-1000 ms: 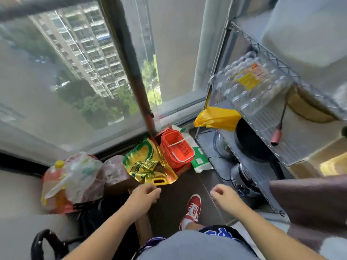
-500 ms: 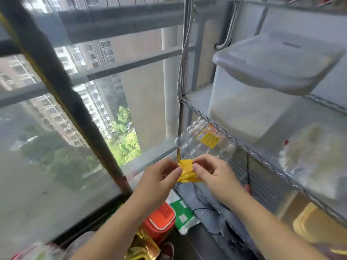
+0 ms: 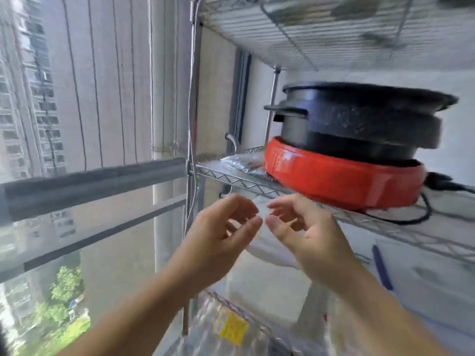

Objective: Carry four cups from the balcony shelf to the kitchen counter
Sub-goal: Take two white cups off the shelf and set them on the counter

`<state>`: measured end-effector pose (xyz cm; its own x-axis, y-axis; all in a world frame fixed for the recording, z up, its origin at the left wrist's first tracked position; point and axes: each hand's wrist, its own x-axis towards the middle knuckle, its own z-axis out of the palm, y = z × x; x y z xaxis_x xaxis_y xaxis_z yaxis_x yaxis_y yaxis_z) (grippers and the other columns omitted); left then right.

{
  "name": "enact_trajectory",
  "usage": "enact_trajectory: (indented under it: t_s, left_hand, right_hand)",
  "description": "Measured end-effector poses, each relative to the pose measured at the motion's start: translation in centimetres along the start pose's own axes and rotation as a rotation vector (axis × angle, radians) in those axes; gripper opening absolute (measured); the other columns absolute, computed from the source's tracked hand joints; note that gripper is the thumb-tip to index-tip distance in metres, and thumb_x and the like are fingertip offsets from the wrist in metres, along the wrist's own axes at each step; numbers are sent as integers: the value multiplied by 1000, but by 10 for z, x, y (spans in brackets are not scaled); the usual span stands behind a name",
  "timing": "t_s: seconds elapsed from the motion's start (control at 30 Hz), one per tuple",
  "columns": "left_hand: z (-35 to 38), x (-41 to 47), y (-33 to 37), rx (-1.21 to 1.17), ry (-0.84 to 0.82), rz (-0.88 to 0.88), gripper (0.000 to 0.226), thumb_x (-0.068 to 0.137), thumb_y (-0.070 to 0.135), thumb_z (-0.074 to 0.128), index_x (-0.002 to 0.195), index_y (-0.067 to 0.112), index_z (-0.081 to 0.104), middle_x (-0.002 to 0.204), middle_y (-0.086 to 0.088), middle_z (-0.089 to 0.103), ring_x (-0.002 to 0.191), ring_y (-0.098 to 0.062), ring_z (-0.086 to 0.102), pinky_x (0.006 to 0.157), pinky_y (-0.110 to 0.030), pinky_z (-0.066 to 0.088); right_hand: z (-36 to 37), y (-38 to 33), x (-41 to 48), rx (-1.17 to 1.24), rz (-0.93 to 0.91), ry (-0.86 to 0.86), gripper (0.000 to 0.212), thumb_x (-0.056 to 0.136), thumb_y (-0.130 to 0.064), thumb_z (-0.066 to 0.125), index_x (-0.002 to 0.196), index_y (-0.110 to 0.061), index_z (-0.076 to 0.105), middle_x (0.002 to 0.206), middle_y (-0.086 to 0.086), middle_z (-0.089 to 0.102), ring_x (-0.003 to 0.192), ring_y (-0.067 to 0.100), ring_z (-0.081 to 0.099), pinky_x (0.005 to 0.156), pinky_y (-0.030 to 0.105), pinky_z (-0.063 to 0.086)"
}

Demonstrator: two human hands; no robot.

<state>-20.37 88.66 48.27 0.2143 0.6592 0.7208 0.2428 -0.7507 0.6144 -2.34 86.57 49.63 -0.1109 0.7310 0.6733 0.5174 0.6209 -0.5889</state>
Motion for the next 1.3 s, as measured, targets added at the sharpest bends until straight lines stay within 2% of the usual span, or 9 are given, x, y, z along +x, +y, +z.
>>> enact_trajectory:
  t_s: [0.2,0.3,0.5,0.63,0.83,0.97,1.1,1.2,1.3]
  left_hand:
    - [-16,103,43,-8,20,240,9,83,29,65,88,22,66,79,8,69,73,-7,65,62,-12,47]
    - [-23,145,67,44,15,355,5,85,25,67,90,23,66,82,11,70,80,-2,64,65,-10,47]
    - [-35,218,101,208,161,488,21,84,42,58,95,26,66,90,12,68,82,-3,62,75,-29,51]
    - [-42,269,116,389,326,518,31,87,42,60,110,23,68,115,1,67,108,-21,56,85,-27,39]
    - [-54,328,126,507,363,273,52,79,50,57,118,15,55,123,-11,59,113,-32,49,79,-34,36]
    - [-57,352,127,558,271,59,66,68,66,57,104,12,46,102,-11,59,89,-30,52,70,-32,37]
    - [-62,363,129,527,117,-67,83,51,84,56,85,8,59,77,0,63,72,-19,61,60,-27,45]
    - [-62,366,131,463,60,-97,73,37,86,58,64,18,55,68,1,63,65,-14,59,55,-24,44]
    - [-61,370,128,390,53,-97,74,33,83,62,65,16,60,67,-1,65,64,-14,59,53,-24,40]
  right_hand:
    - [-52,-47,69,-148,-195,120,18,82,-35,74,98,-32,66,90,-11,71,79,10,67,67,11,49]
    - [-77,-68,96,-268,-262,202,22,80,-45,71,98,-33,65,89,-12,70,82,8,67,66,12,49]
    - [-116,-109,146,-457,-352,372,44,70,-54,72,106,-32,61,95,-13,68,85,5,65,67,20,53]
    - [-138,-136,184,-559,-336,479,51,70,-49,78,110,-22,60,104,-3,67,89,12,64,75,22,52]
    - [-153,-161,227,-761,-259,624,56,72,-52,75,111,-16,58,107,6,63,93,23,60,75,29,47]
    - [-157,-171,254,-898,-6,570,75,70,-59,73,122,-10,50,123,14,59,112,31,56,80,30,40]
    - [-157,-177,271,-906,301,404,95,66,-72,69,131,-6,47,126,13,59,112,30,58,73,30,40]
    - [-156,-183,275,-989,396,247,76,77,-70,59,131,-16,57,128,12,58,112,30,59,83,32,46]
    - [-153,-184,276,-1061,426,132,49,91,-61,48,123,-27,61,137,10,54,121,30,53,94,33,41]
